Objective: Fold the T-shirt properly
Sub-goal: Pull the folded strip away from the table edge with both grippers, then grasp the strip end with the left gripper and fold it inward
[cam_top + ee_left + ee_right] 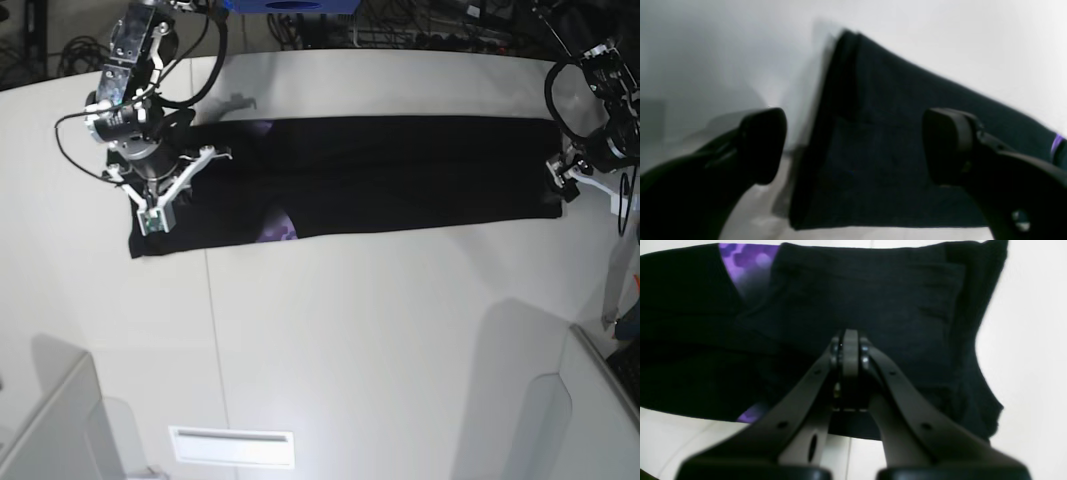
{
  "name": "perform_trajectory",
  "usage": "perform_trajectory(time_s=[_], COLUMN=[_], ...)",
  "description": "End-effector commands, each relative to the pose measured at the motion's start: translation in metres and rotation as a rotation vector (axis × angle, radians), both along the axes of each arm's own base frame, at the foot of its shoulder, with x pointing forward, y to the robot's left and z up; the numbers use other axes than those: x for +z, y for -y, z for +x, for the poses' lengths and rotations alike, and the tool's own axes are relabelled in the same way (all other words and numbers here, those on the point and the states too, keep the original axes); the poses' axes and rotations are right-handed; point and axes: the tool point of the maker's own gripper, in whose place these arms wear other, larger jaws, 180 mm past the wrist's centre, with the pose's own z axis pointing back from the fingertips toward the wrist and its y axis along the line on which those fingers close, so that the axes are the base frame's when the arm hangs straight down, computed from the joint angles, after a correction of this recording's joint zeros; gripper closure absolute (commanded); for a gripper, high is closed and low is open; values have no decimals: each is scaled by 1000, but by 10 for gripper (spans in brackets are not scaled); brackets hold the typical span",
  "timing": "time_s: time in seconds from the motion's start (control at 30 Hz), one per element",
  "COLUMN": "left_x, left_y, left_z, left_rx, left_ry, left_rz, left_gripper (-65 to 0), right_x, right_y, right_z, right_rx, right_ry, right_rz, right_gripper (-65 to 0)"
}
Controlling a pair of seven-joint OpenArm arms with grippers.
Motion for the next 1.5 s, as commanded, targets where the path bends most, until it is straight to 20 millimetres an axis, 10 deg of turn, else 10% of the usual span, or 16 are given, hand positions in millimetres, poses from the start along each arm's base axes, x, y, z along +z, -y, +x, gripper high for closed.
perform_trajectory(time_s=[0.0, 0.33, 0.53, 0.93, 1.17, 1.47], left_x=[10, -38, -41, 34, 53, 28], left_y=[-4, 20, 22, -46, 11, 89], left_z=[11, 9, 8, 6, -10, -8], left_rx=[-16, -62, -73, -25, -117, -67], left_ry=[30, -50, -60, 58, 131, 83], left_rz=[20, 8, 8, 230, 261, 2], left_gripper=[-591, -441, 0, 0, 0, 0], right_x=[9, 8, 9, 8, 8, 7], right_y=[1, 3, 3, 2, 2, 2], right_z=[5, 4, 5, 3, 3, 3], right_rx=[-1, -3, -3, -4, -4, -2], right_ry=[40, 38, 41, 36, 35, 30], right_rz=[-1, -4, -4, -2, -3, -3], right_gripper=[0, 0, 0, 0, 0, 0])
